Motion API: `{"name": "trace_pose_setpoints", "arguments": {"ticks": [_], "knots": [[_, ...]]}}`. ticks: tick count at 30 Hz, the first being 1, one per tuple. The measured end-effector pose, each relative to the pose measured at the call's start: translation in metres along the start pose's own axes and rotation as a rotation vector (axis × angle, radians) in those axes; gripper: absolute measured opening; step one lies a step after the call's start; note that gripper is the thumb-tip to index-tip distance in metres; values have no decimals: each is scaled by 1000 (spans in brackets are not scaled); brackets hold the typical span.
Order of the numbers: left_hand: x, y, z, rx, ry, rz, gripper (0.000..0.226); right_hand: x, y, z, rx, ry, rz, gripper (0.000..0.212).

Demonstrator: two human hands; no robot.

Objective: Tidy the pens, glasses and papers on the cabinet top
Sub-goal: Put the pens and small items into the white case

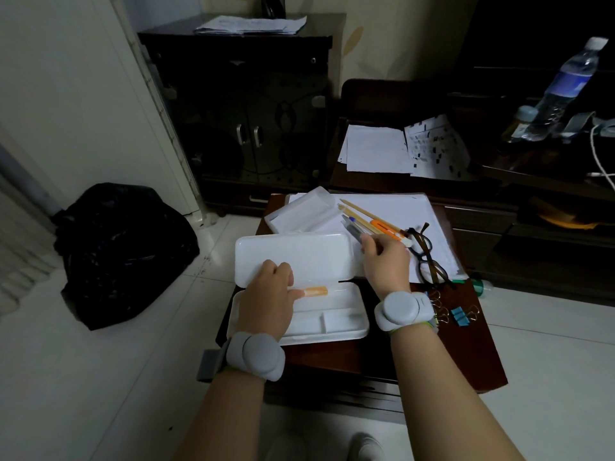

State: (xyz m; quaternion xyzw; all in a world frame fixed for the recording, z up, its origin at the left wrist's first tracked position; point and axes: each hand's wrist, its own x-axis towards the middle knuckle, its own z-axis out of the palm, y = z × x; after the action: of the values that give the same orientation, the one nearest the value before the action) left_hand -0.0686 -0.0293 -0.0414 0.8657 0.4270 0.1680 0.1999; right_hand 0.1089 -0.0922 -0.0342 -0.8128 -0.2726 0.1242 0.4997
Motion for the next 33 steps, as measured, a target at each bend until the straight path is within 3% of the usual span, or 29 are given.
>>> {"name": "trace_pose_setpoints", "arguments": {"ticks": [4, 10, 23, 33], "knots": [[1, 0, -1, 5, 3, -19, 20, 10, 20, -12, -224, 69, 2, 16], [1, 1, -1, 6, 5, -26, 21, 8, 27, -14, -449, 1, 35, 29], [-1, 6, -4, 51, 4, -26, 17, 4, 25, -11, -440, 15, 51, 33], [0, 6, -4, -21, -14, -40, 16, 3, 16, -20, -299, 55, 108, 23]]}}
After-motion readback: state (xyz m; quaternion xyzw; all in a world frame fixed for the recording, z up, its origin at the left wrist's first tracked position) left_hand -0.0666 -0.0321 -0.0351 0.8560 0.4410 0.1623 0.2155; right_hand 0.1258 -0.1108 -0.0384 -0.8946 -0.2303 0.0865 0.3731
